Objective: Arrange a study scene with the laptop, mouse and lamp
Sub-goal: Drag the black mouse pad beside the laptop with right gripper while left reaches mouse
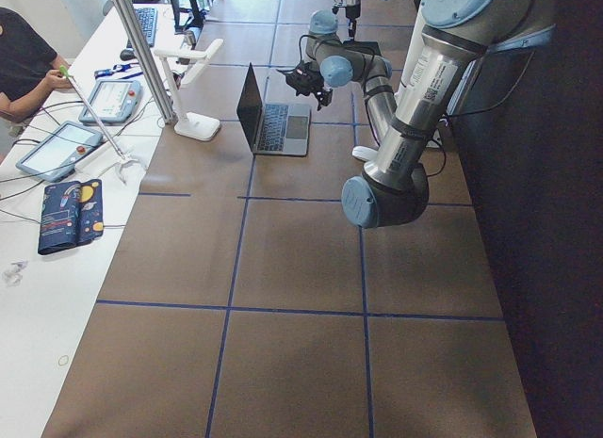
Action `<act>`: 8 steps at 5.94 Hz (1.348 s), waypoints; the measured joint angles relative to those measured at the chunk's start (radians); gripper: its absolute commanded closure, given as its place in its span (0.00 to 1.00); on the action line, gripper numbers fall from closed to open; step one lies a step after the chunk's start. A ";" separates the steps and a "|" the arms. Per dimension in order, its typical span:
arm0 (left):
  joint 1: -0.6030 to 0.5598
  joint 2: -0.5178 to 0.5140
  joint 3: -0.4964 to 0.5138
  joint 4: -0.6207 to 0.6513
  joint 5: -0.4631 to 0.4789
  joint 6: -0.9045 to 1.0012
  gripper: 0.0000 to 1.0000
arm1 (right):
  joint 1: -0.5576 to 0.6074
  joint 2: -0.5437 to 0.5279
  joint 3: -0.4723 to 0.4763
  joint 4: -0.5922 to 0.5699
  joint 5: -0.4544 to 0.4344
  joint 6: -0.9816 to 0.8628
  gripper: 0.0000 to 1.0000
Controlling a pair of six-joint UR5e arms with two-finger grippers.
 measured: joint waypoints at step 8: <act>0.305 0.143 -0.092 0.012 0.210 0.316 0.00 | 0.215 0.726 -0.125 -0.480 -0.016 0.052 1.00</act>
